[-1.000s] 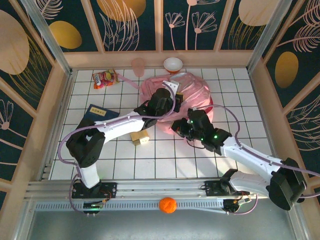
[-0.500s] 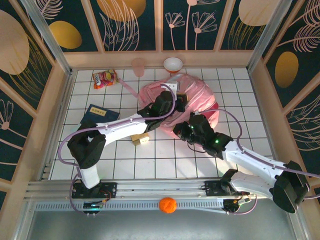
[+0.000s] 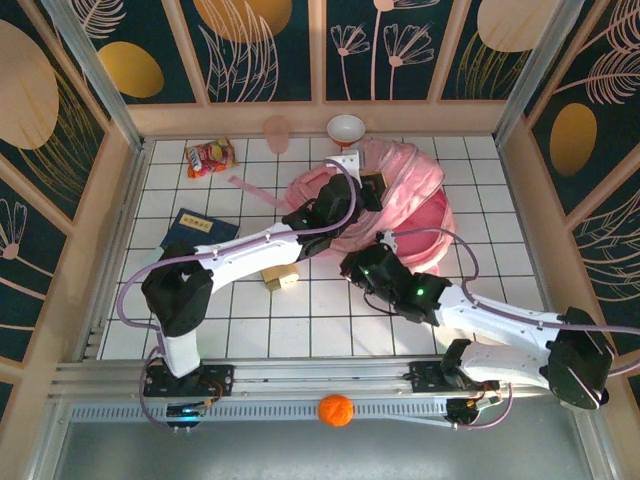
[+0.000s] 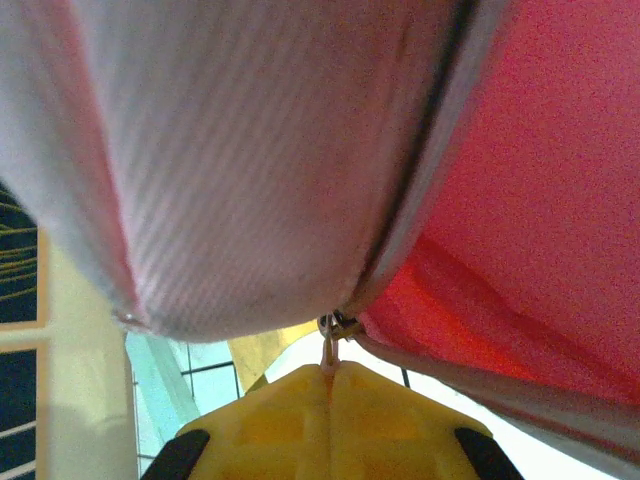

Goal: Pack books, pencil case, and school supplies into a backpack

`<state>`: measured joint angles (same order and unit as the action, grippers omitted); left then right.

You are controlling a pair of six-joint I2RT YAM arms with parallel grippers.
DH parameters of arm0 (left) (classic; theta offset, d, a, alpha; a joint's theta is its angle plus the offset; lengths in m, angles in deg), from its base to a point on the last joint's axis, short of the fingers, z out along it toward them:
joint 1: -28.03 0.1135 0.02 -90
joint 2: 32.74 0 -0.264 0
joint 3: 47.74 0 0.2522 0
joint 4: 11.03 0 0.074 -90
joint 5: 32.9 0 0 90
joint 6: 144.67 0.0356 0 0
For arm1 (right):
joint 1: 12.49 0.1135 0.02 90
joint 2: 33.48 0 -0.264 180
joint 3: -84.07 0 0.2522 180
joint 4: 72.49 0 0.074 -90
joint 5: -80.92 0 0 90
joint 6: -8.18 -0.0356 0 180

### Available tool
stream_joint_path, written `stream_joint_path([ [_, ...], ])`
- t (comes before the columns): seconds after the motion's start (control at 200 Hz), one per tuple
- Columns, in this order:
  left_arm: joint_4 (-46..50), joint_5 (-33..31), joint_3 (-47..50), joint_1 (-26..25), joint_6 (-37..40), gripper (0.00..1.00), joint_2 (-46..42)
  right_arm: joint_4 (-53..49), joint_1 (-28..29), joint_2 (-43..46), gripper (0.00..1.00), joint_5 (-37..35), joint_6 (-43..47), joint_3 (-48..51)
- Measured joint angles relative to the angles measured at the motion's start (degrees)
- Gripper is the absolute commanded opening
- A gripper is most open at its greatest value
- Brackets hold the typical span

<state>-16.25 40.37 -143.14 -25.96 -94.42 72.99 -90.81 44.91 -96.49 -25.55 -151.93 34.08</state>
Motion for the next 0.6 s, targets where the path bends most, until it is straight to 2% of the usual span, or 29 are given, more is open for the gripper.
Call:
stream_joint_path([
  [0.35, 3.7, -1.6, -4.4, -0.2, -0.6, 0.00, 1.0, 3.2, 5.3, -6.6, 0.00, -12.5, -4.2, -0.3],
  [0.601, 3.9, -2.0, -5.4, -0.2, -1.6, 0.00, 1.0, 5.8, 6.9, -12.7, 0.00, -18.0, -4.8, -2.8],
])
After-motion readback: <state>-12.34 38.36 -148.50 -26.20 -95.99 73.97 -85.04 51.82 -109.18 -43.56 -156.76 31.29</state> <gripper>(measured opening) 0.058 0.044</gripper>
